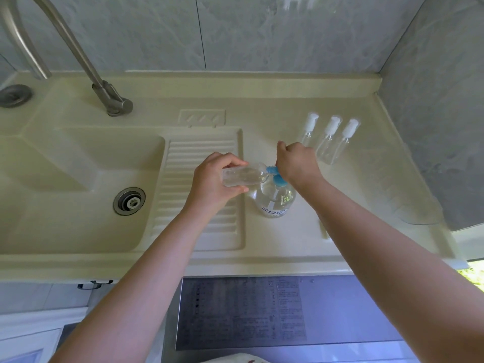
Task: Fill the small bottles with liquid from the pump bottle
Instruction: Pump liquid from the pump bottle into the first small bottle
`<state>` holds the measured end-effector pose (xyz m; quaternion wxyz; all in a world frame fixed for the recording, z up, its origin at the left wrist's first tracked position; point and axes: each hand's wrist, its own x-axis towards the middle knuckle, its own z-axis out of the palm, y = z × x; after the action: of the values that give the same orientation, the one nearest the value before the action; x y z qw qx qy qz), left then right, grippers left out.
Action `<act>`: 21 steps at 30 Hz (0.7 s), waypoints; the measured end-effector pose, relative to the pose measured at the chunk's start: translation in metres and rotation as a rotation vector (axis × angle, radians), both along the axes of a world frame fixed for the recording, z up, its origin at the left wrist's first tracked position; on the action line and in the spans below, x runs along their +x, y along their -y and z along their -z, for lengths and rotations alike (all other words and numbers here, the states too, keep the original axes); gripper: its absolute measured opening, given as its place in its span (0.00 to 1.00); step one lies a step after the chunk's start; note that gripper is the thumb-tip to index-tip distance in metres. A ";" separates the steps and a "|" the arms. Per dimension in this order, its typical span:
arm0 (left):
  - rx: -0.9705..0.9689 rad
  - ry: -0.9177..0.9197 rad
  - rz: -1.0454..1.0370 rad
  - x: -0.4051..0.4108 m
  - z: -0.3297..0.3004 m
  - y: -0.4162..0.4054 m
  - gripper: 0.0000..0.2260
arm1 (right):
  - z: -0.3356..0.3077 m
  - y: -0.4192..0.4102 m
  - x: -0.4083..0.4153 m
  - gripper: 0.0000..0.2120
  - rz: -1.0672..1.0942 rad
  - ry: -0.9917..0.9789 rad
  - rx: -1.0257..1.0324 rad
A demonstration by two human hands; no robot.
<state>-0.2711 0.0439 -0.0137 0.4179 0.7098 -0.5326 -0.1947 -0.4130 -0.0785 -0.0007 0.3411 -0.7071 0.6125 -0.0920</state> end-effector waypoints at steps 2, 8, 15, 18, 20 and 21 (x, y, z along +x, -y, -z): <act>0.004 -0.003 0.003 0.000 -0.001 -0.001 0.21 | 0.002 0.002 0.000 0.02 0.021 0.000 0.055; 0.001 -0.040 -0.001 -0.001 -0.004 -0.002 0.21 | -0.015 0.007 -0.001 0.33 0.027 0.036 0.156; 0.003 -0.040 0.001 0.000 -0.004 -0.002 0.21 | -0.012 -0.001 -0.002 0.11 -0.018 -0.017 0.027; 0.008 -0.034 -0.001 0.000 -0.004 -0.002 0.21 | -0.008 -0.001 0.000 0.07 0.003 -0.041 0.003; 0.009 -0.030 -0.004 -0.001 -0.004 -0.002 0.21 | -0.009 0.000 -0.001 0.11 -0.019 0.001 0.017; 0.008 -0.033 -0.004 -0.002 -0.004 -0.002 0.21 | -0.011 0.001 -0.002 0.19 -0.019 0.021 0.048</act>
<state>-0.2728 0.0464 -0.0097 0.4239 0.7093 -0.5235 -0.2076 -0.4152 -0.0800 0.0106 0.3652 -0.7034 0.6043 -0.0817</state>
